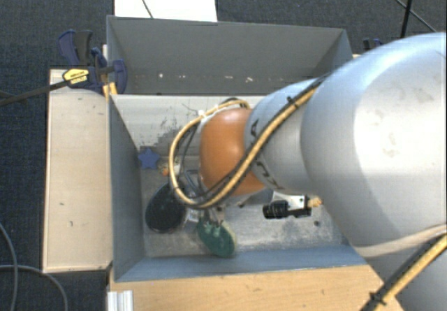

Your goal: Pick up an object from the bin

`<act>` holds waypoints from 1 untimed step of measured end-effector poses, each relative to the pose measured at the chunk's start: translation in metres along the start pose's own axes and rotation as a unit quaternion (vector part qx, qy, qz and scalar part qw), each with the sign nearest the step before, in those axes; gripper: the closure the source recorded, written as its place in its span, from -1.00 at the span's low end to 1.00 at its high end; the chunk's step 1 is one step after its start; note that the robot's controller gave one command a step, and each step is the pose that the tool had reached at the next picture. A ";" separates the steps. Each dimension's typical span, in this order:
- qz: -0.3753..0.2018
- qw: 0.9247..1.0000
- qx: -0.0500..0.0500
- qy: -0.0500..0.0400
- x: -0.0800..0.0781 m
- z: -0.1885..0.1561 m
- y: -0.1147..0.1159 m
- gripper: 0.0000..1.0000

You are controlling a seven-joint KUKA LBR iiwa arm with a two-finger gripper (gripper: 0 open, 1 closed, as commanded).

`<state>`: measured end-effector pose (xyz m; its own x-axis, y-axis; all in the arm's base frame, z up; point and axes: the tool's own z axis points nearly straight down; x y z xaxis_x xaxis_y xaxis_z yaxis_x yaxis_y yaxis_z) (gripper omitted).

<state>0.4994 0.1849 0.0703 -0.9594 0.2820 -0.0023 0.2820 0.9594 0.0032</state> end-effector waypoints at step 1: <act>0.005 1.000 0.009 0.001 -0.013 -0.013 0.038 1.00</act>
Offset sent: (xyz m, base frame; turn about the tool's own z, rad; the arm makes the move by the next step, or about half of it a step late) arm 0.0215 0.0385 0.0129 0.0115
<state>0.5224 0.2176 0.0833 -0.9564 0.2920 -0.0006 0.2920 0.9563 -0.0142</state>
